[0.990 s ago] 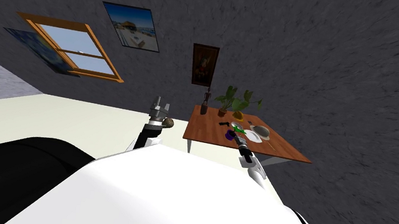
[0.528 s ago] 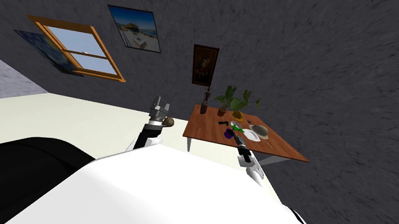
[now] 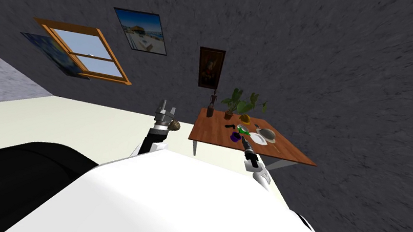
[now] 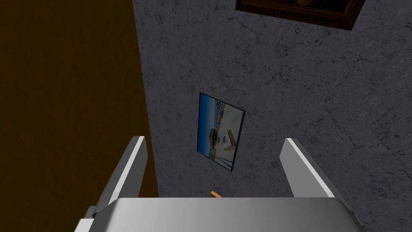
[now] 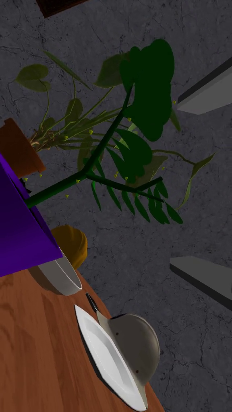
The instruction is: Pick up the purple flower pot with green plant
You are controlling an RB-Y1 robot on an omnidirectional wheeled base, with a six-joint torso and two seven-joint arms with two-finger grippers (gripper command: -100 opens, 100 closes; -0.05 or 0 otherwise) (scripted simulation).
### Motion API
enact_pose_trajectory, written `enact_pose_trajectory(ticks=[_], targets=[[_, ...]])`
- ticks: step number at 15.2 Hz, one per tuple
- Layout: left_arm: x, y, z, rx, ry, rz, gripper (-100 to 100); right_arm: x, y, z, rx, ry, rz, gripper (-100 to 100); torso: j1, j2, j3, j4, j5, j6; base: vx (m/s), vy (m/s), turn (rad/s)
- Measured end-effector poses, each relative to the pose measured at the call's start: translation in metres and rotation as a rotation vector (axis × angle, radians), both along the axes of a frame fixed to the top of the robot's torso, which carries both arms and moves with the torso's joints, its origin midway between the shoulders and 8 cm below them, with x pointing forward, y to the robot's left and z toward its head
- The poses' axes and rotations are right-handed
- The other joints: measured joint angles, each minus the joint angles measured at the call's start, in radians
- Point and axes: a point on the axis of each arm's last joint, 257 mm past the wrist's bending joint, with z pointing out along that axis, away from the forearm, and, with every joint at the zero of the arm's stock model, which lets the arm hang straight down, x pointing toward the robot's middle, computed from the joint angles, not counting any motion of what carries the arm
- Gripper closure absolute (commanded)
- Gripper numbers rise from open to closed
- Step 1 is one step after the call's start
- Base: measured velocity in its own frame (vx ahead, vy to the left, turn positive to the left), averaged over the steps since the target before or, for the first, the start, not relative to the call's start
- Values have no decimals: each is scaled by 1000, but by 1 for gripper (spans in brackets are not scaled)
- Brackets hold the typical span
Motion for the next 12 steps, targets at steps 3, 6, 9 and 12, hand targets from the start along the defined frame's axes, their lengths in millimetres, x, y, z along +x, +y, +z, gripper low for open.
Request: enact_pose_trajectory(ticks=[3, 6, 9, 12], targets=[[0, 0, 0, 0, 0, 0, 0, 1, 1, -1, 91, -15, -24, -100, 0, -1, 0, 0, 0, 0, -35, -43, 6], [0, 0, 0, 0, 0, 0, 0, 3, 3, -1, 183, -31, -47, -100, 0, -1, 0, 0, 0, 0, -37, -42, 7], [0, 0, 0, 0, 0, 0, 0, 5, 5, -1, 277, -49, -71, -100, 0, -1, 0, 0, 0, 0, -33, -41, 6], [0, 0, 0, 0, 0, 0, 0, 7, 7, 0, 374, -67, -95, -100, 0, -1, 0, 0, 0, 0, -37, -46, 6]])
